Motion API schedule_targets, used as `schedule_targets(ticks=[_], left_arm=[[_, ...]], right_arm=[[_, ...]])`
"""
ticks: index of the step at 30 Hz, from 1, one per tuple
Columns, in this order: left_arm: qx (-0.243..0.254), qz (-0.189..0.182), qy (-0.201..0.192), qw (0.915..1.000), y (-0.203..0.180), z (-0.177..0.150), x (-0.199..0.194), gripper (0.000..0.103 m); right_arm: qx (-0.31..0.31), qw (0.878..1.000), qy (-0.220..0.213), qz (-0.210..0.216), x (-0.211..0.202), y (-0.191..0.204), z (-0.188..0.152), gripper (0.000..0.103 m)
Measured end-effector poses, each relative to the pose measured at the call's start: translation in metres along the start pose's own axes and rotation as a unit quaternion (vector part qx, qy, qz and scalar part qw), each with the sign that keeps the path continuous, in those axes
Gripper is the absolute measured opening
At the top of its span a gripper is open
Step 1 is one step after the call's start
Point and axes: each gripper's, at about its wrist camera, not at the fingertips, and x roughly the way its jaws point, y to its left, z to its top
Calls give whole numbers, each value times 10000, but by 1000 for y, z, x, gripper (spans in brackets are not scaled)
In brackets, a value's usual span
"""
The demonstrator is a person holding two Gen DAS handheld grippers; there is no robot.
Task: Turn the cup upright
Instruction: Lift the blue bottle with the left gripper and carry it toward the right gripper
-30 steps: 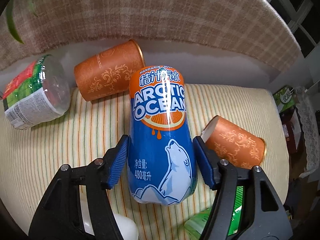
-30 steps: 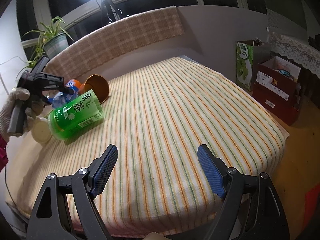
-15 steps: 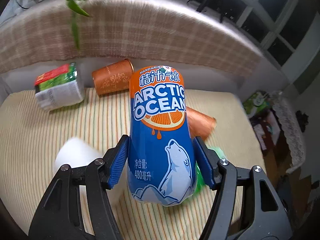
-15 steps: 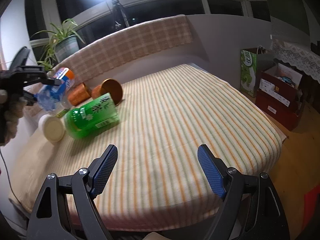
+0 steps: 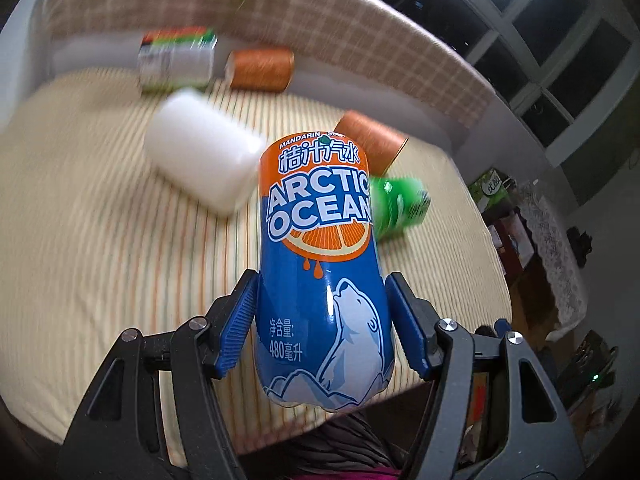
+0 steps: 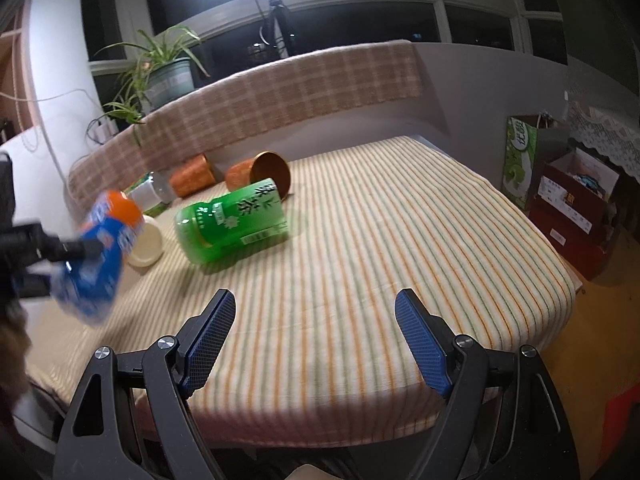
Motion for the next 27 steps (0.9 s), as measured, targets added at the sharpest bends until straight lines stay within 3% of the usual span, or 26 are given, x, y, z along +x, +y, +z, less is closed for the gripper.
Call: schedule_targets(ticks=[4, 11, 22, 27], left_arm=[[-373, -175, 105, 9991, 9, -17, 11, 66], [-552, -135, 157, 9983, 15, -29, 26, 66], [-317, 95, -63, 9994, 19, -29, 27, 67], [-219, 86, -163, 9996, 22, -30, 19, 76]], right_arm=[[-154, 9999, -3, 38, -4, 9, 2, 82], [-216, 9996, 148, 145, -3, 18, -1, 82], [-107, 9982, 495, 320, 3, 22, -2, 82], [-108, 9967, 655, 467, 8, 29, 1, 82]])
